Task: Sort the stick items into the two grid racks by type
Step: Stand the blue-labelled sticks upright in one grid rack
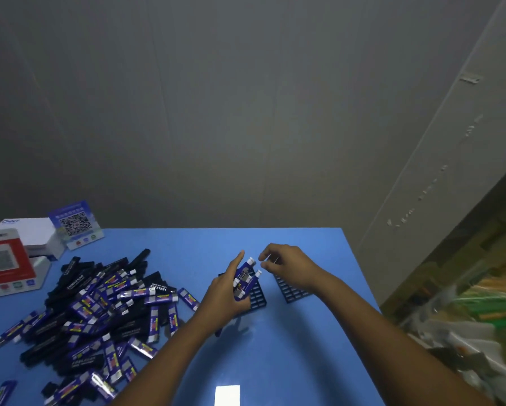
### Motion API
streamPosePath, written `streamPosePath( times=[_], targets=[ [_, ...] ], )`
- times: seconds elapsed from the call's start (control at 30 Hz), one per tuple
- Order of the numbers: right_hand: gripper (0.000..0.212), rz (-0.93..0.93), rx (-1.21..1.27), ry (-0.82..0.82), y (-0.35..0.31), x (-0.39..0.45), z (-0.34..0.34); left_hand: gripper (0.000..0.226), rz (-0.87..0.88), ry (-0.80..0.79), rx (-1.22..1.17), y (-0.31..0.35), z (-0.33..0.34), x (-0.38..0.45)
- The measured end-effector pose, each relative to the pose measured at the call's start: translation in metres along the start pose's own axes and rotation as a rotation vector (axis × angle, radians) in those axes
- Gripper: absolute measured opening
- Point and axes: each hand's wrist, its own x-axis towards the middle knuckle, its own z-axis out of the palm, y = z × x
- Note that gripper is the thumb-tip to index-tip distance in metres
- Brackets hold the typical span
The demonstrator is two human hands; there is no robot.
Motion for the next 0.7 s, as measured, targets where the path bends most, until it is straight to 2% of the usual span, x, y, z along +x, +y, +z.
streamPosePath(
  times=[0.27, 0.47, 0.7],
  targets=[
    [0.009, -0.037, 0.028, -0.034, 0.011, 0.02, -0.015, 0.103, -0.01, -0.084, -0.001, 0.001, 0.013, 0.031],
    [0.008, -0.055, 0.043, -0.08, 0.028, 0.031, -0.025, 0.106, -0.025, -0.097, -0.002, 0.007, 0.025, 0.043],
    [0.008, -0.126, 0.063, -0.122, 0.054, 0.047, -0.046, 0.105, -0.128, -0.068, -0.037, 0.014, 0.046, 0.052]
  ],
)
